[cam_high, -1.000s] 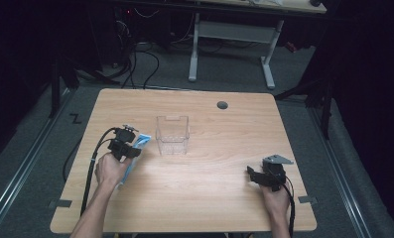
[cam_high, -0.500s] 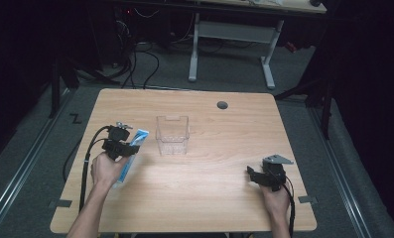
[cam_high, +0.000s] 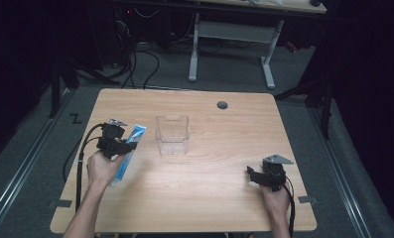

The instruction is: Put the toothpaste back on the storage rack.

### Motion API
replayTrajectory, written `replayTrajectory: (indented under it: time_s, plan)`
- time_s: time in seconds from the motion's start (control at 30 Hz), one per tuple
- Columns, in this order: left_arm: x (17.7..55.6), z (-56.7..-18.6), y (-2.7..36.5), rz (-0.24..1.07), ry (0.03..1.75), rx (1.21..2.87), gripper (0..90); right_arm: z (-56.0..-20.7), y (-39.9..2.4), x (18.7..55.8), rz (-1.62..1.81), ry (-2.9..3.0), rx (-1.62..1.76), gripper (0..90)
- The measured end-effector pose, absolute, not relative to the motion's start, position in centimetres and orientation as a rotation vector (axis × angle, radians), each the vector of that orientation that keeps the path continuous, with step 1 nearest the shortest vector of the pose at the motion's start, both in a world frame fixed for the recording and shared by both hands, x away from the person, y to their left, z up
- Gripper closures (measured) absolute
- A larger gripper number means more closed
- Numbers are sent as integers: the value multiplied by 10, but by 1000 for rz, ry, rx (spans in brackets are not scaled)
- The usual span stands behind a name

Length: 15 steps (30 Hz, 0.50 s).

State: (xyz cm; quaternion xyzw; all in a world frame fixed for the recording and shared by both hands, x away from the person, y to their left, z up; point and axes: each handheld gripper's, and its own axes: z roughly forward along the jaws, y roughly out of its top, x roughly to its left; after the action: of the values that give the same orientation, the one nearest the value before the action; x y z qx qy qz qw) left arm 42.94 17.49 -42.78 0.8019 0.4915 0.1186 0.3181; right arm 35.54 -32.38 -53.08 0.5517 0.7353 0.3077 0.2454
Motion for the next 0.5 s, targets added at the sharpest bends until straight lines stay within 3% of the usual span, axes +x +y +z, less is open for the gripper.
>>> replayTrajectory:
  time_s: [0.5]
  plan:
    - [427, -408, 167, 305, 1219, 2054, 722, -531, -324, 355, 840, 2007, 1507, 301]
